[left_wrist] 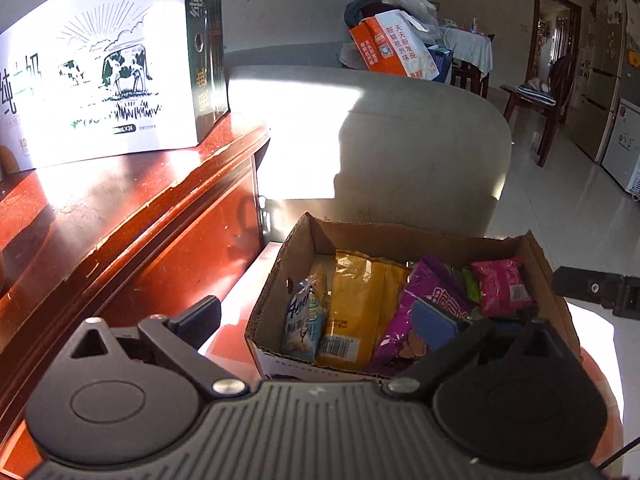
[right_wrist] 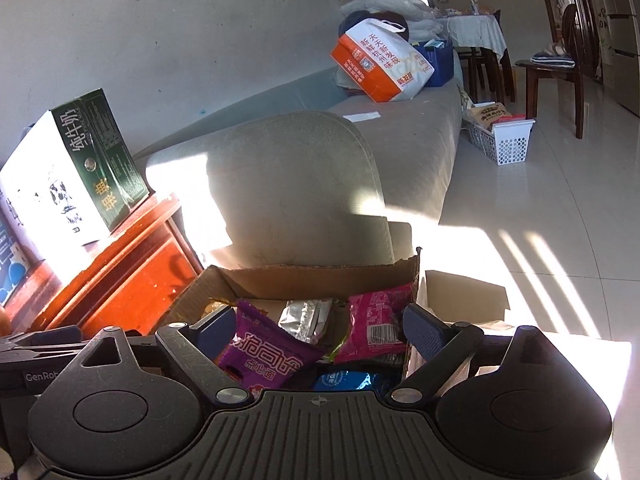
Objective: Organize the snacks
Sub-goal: 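Move both open grippers down to the blue bags beside the box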
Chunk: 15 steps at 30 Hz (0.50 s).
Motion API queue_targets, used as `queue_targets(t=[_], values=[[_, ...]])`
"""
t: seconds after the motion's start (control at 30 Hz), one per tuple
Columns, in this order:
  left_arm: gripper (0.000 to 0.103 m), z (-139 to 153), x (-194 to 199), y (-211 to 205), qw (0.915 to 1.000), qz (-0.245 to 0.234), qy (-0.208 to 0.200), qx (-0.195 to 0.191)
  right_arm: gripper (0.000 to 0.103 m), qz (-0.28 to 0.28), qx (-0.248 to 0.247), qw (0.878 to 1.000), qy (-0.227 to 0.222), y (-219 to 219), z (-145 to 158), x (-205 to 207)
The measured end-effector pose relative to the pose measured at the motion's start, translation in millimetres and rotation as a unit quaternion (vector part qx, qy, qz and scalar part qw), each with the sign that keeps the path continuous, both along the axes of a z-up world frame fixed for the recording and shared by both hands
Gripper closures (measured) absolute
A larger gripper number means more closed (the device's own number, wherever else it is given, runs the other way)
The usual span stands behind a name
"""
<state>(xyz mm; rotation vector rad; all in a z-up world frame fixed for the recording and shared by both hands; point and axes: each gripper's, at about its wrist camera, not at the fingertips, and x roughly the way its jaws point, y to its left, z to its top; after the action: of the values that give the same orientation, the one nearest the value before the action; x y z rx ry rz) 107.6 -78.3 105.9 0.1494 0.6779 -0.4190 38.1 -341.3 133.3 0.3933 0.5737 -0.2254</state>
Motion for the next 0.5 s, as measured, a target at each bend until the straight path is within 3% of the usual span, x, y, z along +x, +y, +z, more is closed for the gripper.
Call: queue_targets(t=[0.13, 0.3, 0.5], values=[[0.002, -6.1, -10.2, 21.2, 0.9993, 0.022, 0.030, 0.004, 0.011, 0.003, 0.009, 0.999, 0.041, 2.0, -5.5, -15.9], [0.002, -15.1, -23.2, 38.2, 0.9985, 0.032, 0.035, 0.026, 0.011, 0.008, 0.028, 0.996, 0.085, 9.2, -19.8, -38.4], [0.002, -37.7, -14.0, 44.5, 0.9959, 0.047, 0.053, 0.057, 0.011, 0.032, 0.024, 0.988, 0.152, 26.9, -47.1, -30.5]])
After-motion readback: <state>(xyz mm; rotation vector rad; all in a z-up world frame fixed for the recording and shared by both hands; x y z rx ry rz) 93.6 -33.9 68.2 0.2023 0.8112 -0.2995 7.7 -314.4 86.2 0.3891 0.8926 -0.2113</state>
